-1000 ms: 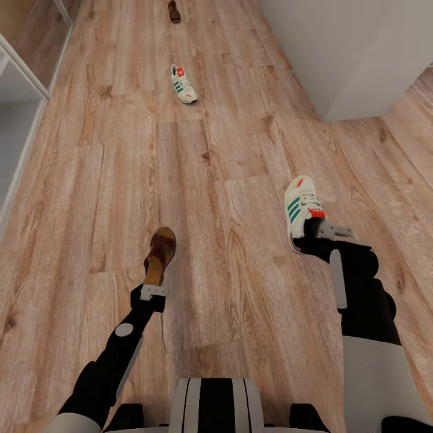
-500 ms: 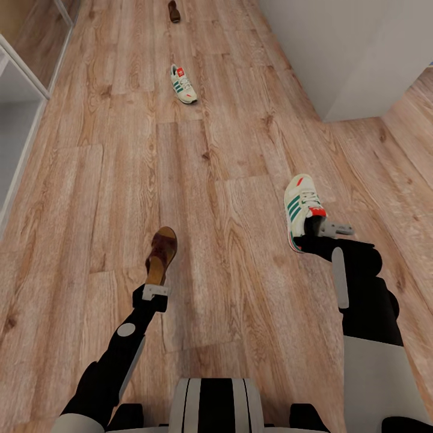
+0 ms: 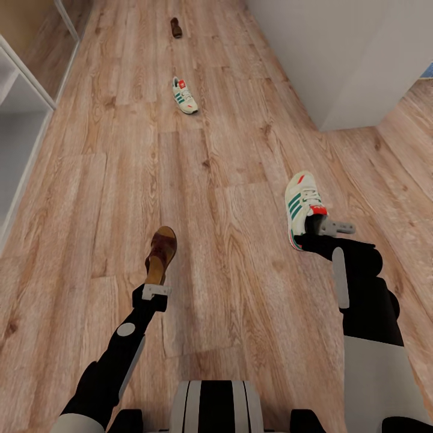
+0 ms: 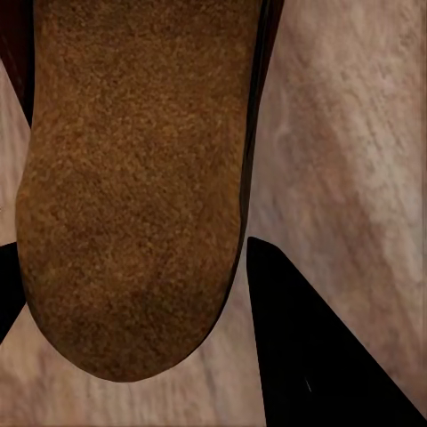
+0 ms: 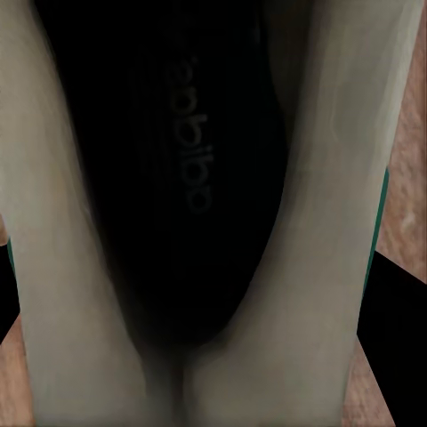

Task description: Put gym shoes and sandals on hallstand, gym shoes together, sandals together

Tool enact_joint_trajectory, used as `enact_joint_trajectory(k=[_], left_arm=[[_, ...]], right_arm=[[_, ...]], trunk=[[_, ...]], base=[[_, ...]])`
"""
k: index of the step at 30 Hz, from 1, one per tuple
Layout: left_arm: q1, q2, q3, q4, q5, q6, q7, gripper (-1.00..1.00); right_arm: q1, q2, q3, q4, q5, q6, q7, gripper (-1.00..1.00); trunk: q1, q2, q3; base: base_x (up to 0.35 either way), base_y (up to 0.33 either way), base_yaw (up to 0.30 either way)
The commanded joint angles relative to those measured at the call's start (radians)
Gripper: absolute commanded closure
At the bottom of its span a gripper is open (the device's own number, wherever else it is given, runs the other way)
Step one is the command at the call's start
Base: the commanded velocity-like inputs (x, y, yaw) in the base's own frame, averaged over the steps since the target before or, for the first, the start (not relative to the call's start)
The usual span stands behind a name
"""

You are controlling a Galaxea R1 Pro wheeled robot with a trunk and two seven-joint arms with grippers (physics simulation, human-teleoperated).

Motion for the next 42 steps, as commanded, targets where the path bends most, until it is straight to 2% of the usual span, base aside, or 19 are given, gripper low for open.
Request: enact_joint_trajectory(k=[1,21,42], left_arm=[[0.0,0.0,0.0,-0.002,-0.014,0.006,-0.001,1.0],[0.0,0.0,-0.001,-0.003,-0.014,0.007,0.0,1.0],[0.0,0.0,0.0,-0.003,-0.013,0.008,-0.001,1.0]], right_arm=[[-0.001,0.001,-0.001,-0.001,0.001,0.004,0.0,1.0],[0.001,0.001,0.0,0.0,0.002,0.003,-0.002,1.0],[0.002,0.002,0.0,0.0,0.001,0.001,0.001,1.0]], trunk=[[0.0,0.0,0.001],[0.0,0.0,0.033],[-0.01,0.005,0.138]], base=[[0.0,0.0,0.0],[0.0,0.0,0.0],[0.0,0.0,0.0]])
